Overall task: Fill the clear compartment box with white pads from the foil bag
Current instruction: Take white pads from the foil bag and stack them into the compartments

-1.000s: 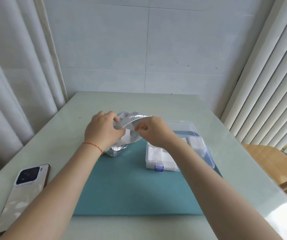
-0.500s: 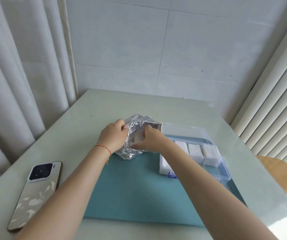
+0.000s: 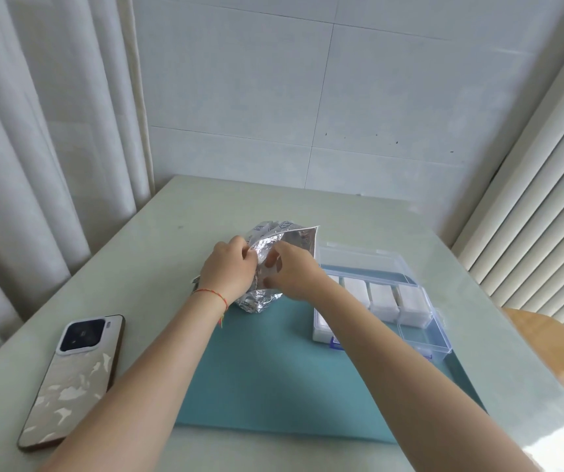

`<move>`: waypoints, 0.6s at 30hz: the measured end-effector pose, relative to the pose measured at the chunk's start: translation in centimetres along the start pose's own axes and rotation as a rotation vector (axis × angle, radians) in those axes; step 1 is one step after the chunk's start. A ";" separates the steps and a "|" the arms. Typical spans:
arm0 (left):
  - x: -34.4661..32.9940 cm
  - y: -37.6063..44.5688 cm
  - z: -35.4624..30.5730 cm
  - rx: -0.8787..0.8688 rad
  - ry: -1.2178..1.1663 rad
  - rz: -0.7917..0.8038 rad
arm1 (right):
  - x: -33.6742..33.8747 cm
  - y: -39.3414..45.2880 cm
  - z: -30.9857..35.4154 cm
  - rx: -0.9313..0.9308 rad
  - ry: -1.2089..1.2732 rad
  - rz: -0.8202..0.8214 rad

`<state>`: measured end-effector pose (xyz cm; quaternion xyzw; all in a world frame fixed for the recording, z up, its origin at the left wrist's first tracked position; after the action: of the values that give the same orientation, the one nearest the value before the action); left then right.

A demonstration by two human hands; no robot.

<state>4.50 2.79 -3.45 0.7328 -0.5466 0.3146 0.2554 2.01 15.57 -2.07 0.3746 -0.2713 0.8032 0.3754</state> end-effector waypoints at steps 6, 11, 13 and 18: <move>-0.3 -0.2 -0.3 0.005 0.042 -0.001 | 2.2 -0.6 -0.8 0.016 0.001 -0.067; -0.4 -0.3 -0.6 0.002 0.037 -0.005 | 2.2 -0.5 -1.0 0.038 0.005 -0.051; -0.5 -0.4 -0.6 0.002 0.024 -0.002 | 2.2 -0.5 -1.1 0.052 0.094 -0.050; -0.6 -0.3 0.0 0.005 -0.008 0.007 | 0.8 0.0 -1.0 0.009 -0.035 0.067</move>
<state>4.71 3.27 -3.87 0.7329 -0.5492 0.3139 0.2504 1.29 16.62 -1.97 0.3811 -0.2864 0.8099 0.3418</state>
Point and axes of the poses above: each hand's wrist, its own y-axis towards the middle knuckle, its own x-axis out of the back of the hand, z = x × y, the point moved 9 cm from there along y, towards the middle knuckle, and after that the axes turned 12 degrees about z, right-handed, at the moved point
